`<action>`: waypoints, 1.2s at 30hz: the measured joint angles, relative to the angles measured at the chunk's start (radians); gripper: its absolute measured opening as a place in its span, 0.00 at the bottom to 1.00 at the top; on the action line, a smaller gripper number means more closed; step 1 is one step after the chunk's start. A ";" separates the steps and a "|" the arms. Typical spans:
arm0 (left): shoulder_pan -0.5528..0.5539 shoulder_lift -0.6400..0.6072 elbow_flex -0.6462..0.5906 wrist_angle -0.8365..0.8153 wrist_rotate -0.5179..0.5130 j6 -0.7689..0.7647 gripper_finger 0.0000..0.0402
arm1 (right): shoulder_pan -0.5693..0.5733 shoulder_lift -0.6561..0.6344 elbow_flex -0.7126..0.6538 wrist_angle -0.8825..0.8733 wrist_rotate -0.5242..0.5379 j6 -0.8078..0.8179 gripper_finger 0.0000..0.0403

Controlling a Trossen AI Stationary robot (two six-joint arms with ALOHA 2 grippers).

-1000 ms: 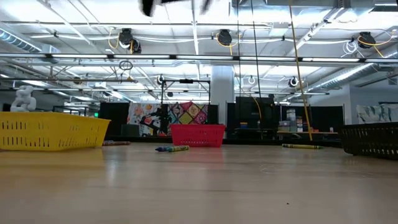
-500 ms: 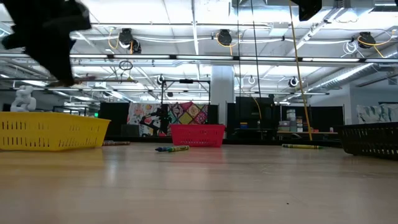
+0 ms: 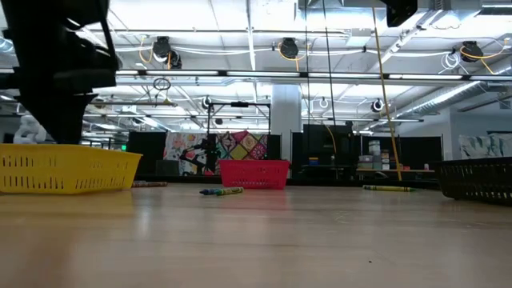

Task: Sort crayons
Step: Put the brown crayon into the yellow basket, then put the green crayon into the black basket

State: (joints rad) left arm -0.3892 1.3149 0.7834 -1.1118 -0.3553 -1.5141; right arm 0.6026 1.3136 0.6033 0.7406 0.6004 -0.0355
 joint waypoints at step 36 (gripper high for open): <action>0.066 0.235 0.082 0.953 -0.299 0.813 0.49 | -0.033 0.000 0.000 -0.446 0.030 0.340 0.40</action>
State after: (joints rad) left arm -0.3229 1.5503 0.8650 -0.1585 -0.6545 -0.7012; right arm 0.5695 1.3132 0.6033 0.2948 0.6304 0.3045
